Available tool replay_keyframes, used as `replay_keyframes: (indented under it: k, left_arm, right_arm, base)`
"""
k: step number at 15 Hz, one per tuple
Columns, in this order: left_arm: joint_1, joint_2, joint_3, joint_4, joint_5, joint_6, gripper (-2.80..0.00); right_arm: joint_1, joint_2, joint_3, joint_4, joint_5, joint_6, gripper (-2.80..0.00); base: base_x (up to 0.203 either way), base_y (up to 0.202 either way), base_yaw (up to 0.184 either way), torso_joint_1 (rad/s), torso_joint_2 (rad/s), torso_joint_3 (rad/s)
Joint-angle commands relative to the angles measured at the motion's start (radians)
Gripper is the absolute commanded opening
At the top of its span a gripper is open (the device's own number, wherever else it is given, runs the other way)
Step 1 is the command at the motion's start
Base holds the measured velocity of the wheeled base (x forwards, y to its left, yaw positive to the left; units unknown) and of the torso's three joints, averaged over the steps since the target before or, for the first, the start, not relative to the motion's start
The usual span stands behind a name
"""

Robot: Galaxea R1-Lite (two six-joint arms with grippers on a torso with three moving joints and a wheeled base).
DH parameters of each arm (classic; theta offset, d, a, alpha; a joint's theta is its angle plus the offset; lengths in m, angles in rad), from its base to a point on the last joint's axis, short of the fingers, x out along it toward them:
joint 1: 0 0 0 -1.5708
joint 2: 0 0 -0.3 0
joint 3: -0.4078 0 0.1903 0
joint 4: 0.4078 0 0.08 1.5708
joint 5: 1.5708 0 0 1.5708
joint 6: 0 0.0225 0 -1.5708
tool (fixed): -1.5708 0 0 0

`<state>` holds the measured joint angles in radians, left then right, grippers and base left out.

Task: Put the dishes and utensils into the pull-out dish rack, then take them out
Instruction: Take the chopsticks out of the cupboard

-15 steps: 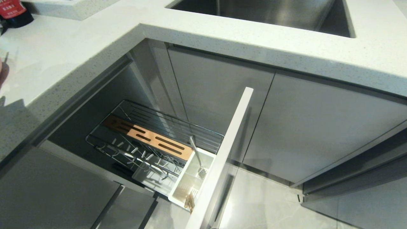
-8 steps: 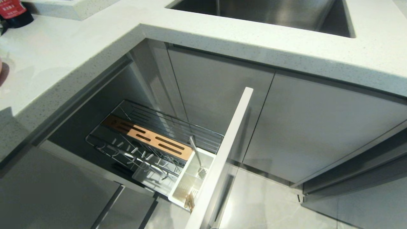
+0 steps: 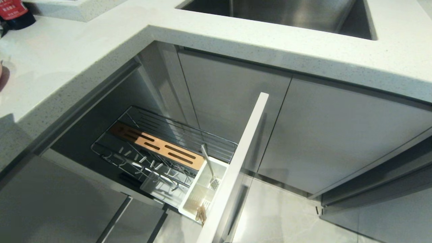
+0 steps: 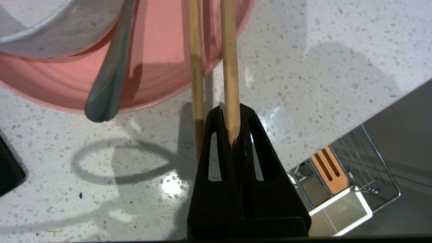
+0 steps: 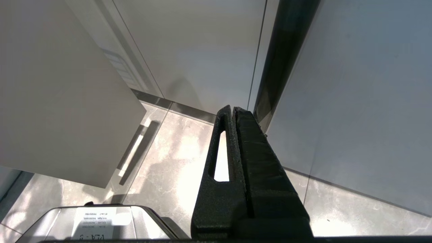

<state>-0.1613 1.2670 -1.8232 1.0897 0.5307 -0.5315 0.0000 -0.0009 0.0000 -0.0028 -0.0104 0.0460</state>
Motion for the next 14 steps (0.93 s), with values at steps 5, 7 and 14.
replay_keyframes:
  k: [5,7,14]
  left_arm:
    - [0.035,0.015,0.002,0.006,-0.020,0.000,-2.80]
    - [0.045,0.016,0.006,0.003,-0.020,0.001,-2.80]
    - [0.088,0.015,0.004,0.006,-0.015,0.027,-2.80]
  right_arm:
    - [0.000,0.001,0.000,0.000,0.000,0.000,-2.80]
    - [0.001,0.001,0.000,0.000,0.000,0.000,-2.80]
    - [0.000,0.001,0.000,0.000,0.001,0.000,-2.80]
  base:
    - [0.000,0.000,0.000,0.000,0.00,0.000]
    - [0.000,0.000,0.000,0.000,0.00,0.000]
    - [0.000,0.000,0.000,0.000,0.00,0.000]
